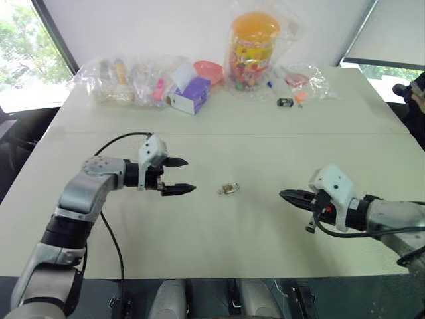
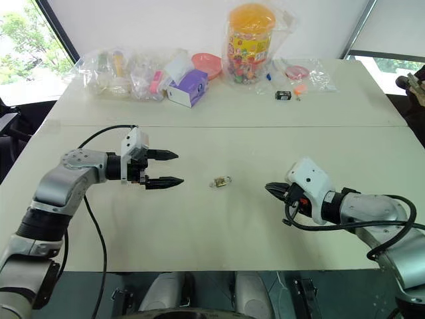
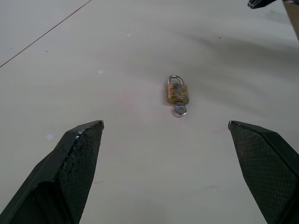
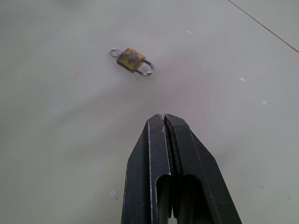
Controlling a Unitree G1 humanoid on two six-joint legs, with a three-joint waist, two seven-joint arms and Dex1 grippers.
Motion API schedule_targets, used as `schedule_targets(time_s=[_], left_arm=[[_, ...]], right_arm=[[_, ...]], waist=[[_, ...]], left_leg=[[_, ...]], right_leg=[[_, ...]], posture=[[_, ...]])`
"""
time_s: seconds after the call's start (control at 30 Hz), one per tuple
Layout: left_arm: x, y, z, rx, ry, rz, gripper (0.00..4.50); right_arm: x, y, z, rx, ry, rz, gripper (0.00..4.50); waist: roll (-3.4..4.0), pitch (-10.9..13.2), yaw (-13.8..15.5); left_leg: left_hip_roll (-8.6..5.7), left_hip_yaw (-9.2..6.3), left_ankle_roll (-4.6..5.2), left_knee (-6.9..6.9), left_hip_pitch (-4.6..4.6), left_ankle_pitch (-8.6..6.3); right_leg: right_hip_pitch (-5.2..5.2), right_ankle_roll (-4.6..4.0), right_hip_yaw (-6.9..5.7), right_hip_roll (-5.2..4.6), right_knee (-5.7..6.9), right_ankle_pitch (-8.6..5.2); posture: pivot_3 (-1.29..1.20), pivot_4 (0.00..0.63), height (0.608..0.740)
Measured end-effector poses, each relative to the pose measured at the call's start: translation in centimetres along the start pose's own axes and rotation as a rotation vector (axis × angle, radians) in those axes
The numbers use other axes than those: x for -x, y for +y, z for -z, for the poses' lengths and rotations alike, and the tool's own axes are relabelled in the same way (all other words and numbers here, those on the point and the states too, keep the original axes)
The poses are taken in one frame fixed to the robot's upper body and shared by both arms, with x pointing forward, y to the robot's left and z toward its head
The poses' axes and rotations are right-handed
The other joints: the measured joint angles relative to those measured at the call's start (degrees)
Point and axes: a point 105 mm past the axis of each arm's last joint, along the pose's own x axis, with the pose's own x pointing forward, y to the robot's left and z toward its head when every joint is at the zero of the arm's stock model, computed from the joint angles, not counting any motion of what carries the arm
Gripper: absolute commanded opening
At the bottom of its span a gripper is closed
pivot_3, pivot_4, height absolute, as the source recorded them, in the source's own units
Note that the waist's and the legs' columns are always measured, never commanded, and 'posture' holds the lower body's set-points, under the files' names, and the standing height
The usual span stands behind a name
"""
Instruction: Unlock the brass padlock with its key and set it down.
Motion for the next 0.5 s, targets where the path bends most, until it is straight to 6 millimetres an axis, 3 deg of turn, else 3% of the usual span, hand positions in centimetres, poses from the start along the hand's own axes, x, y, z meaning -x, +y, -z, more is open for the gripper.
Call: schedule_targets(time_s=[0.5], left_arm=[[0.01, -1.09, -0.63, 0.018, -0.013, 0.057, 4.46]], right_arm=[[0.25, 0.02, -0.75, 0.032, 0.009, -0.039, 0.0]], waist=[[-0.01, 0.0, 0.0]], left_leg=[[0.01, -0.02, 0.0, 0.03, -0.04, 0.0]], right_leg=[[-0.01, 0.01, 0.0, -0.04, 0.0, 0.01]], posture=[[0.0, 0.15, 0.74]])
